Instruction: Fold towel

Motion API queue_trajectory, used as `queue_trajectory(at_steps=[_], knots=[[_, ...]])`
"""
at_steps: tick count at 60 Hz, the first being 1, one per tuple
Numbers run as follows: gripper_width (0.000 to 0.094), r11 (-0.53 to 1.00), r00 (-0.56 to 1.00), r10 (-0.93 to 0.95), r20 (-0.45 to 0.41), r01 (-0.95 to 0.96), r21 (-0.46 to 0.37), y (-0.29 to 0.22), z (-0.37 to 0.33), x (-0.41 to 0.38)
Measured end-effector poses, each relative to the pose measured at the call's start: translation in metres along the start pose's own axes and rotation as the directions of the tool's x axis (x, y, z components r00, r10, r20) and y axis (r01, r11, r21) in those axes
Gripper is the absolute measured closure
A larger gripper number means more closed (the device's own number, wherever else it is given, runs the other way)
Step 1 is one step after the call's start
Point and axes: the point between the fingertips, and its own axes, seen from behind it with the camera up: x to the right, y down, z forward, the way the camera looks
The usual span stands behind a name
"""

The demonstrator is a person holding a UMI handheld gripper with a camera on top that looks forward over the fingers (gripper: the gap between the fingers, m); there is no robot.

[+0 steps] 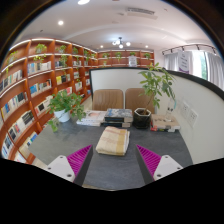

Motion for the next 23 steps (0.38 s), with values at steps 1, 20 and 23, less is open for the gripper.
queue_trajectory(at_steps=[1,20,23], knots=[[0.0083,1.000,1.000,0.003,-0.002,-0.003,-0.002,0.002,-0.003,-0.002],[0.0083,1.000,0.999,0.025,-0.039,-0.024,0.010,0.023,-0.031,-0.030],[0.0082,1.000,0.999,0.029,-0.043,-0.029,0.010,0.025,-0.032,-0.032]])
